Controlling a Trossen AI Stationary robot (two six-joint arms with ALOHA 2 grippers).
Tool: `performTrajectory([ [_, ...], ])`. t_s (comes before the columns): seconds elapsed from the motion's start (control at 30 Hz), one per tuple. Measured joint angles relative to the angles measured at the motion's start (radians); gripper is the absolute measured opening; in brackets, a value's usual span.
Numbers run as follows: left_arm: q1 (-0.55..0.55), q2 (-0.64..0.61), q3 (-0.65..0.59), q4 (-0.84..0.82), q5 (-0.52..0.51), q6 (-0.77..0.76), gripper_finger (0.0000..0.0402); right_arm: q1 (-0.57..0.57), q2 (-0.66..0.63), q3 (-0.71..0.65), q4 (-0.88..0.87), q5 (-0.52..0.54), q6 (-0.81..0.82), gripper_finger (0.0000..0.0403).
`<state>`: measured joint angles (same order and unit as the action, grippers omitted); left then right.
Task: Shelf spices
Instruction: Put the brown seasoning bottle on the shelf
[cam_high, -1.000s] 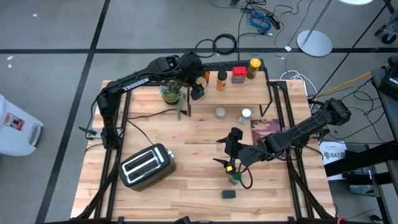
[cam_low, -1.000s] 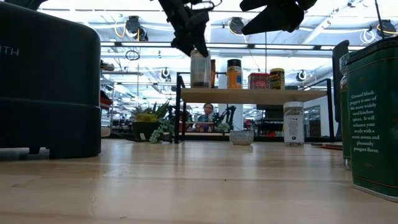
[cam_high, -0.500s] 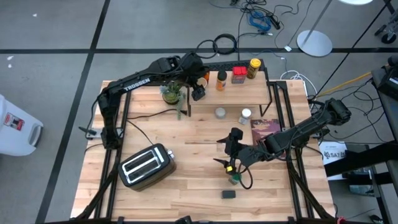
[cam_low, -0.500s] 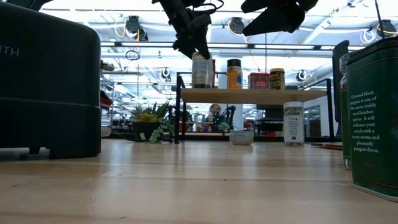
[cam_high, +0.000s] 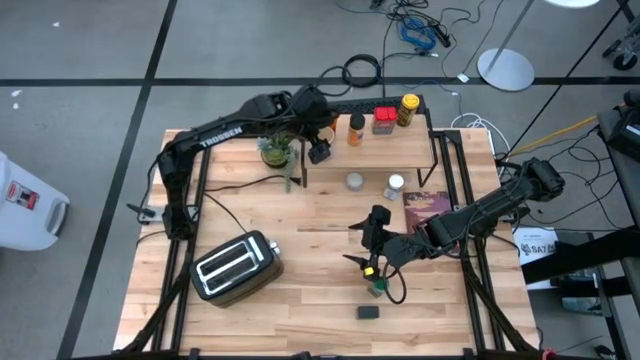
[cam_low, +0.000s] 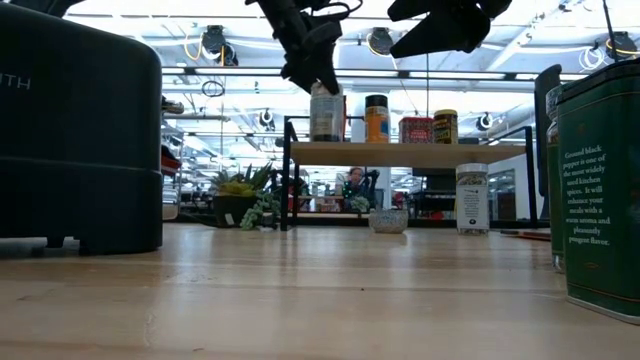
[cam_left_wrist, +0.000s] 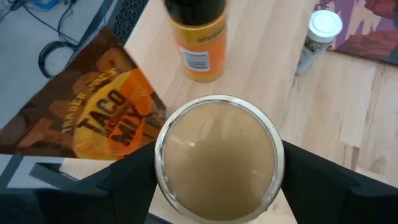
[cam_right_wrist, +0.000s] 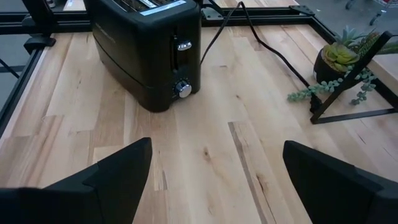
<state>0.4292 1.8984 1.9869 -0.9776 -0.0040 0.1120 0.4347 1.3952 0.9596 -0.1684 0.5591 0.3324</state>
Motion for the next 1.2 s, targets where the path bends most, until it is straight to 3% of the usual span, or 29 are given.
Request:
performTrajectory([
  [0.83,-0.017,-0.032,0.000,-0.015,-0.037,0.009,0.0309,0.000,0.000,0.000,0.000,0.000,0.023,0.0350],
  [1.2,-0.016,-0.029,0.000,-0.026,-0.034,0.006,0.0335,0.002,0.000,0.000,-0.001,0.000,0.034,0.0350],
])
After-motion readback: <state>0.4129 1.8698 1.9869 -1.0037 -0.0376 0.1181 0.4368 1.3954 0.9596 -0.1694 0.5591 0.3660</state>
